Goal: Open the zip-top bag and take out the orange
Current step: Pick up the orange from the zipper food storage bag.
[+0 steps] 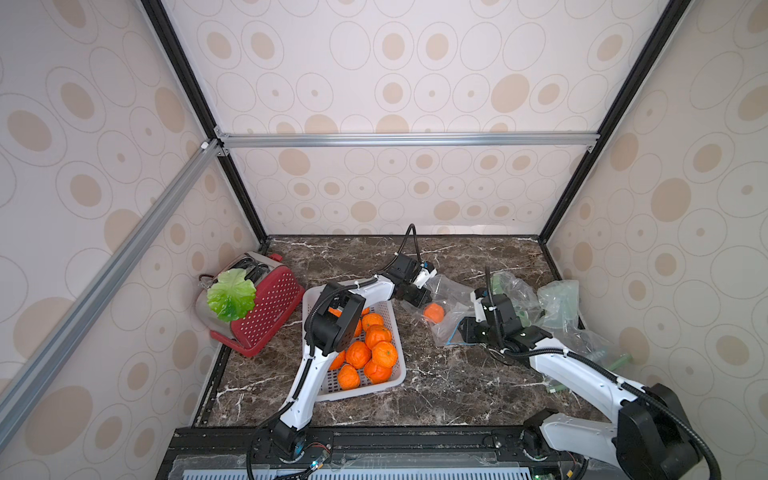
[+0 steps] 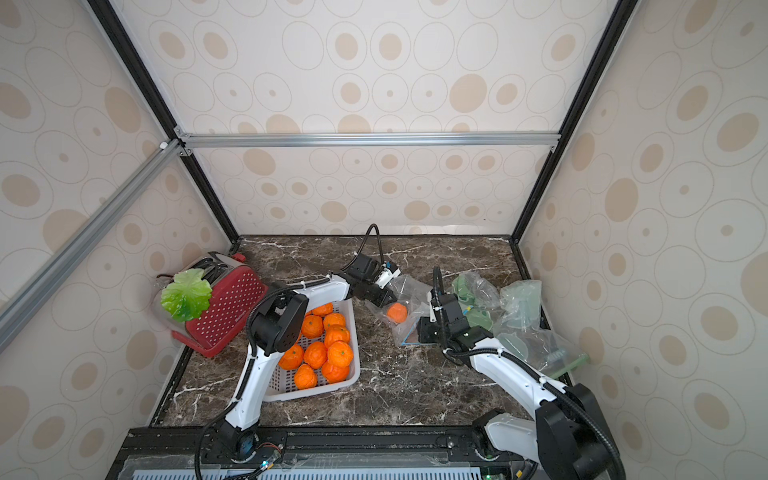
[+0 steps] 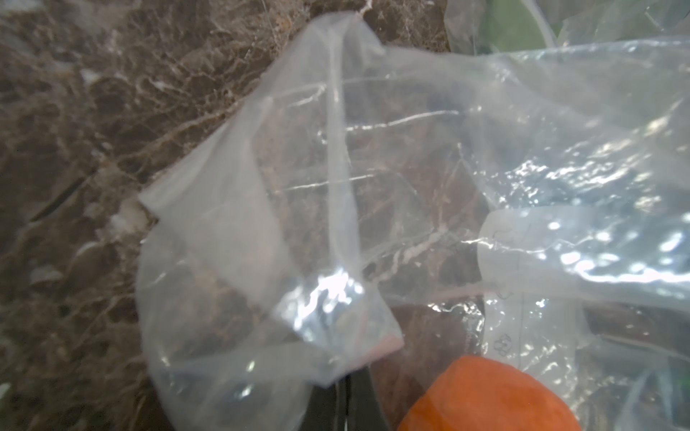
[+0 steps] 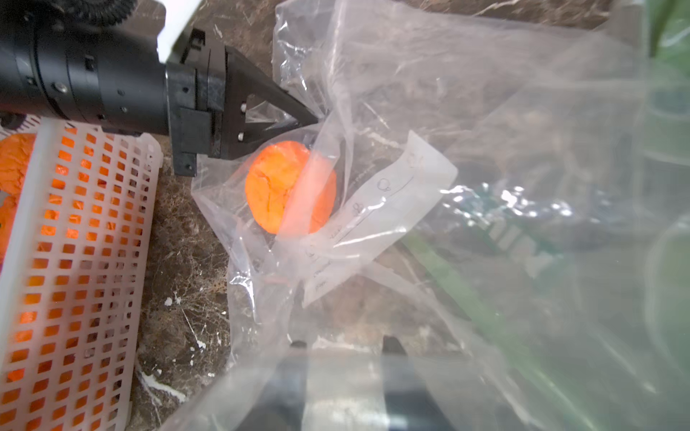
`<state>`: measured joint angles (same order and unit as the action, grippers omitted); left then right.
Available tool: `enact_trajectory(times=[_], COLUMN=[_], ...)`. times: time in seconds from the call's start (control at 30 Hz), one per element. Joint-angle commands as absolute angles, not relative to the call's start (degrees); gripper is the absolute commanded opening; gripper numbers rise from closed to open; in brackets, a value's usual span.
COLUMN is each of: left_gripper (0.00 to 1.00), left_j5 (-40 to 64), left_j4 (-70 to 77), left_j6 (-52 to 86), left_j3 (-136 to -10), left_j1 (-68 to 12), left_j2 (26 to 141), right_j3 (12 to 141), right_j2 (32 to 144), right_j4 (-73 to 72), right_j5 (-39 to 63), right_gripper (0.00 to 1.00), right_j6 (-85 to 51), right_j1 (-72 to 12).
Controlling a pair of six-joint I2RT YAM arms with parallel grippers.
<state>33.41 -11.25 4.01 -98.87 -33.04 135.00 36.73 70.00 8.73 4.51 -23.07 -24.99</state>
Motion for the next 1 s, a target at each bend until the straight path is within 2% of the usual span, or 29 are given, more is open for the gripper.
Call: enact_trajectory(times=[0.0, 0.07, 0.2, 0.33, 0.5, 0.6, 0.77, 0.97], left_gripper=[0.0, 0.0, 0.0, 0.0, 0.0, 0.0, 0.0, 0.0], left_j5=[33.7, 33.8, 35.2, 37.0, 38.3, 38.4, 38.8, 39.4], left_j4=[-12.6, -12.5, -12.1, -11.1, -10.6, -11.1, -11.4, -12.6], left_j6=[4.7, 5.0, 6.2, 7.7, 8.2, 8.3, 8.1, 7.3], left_j3=[-98.3, -98.4, -98.7, -97.3, -95.5, -96.2, -97.0, -98.1], left_j1=[-32.8, -32.8, -32.8, -32.9, -33.6, -33.9, -34.7, -35.6], left_j2=[136.8, 137.0, 137.2, 137.2, 137.4, 138.2, 138.6, 139.3], right_j3=[36.8, 36.3, 37.2, 35.8, 35.7, 34.9, 37.4, 41.4], right_j2=[71.8, 73.3, 78.4, 82.8, 87.3, 87.7, 89.7, 93.6], right_j4=[2.6, -0.3, -3.2, -8.8, -16.3, -20.4, -18.9, -17.1], right_j5=[9.4, 9.6, 13.2, 12.8, 18.1, 18.9, 17.5, 17.8], right_gripper=[0.47, 0.53, 0.6, 0.62, 0.62, 0.66, 0.77, 0.78], right_j6=[-19.7, -18.4, -18.0, -19.4, -19.8, -19.7, -18.2, -17.2], right_j1=[-24.7, -24.7, -24.7, -24.8, -24.8, -24.9, -24.9, -26.0])
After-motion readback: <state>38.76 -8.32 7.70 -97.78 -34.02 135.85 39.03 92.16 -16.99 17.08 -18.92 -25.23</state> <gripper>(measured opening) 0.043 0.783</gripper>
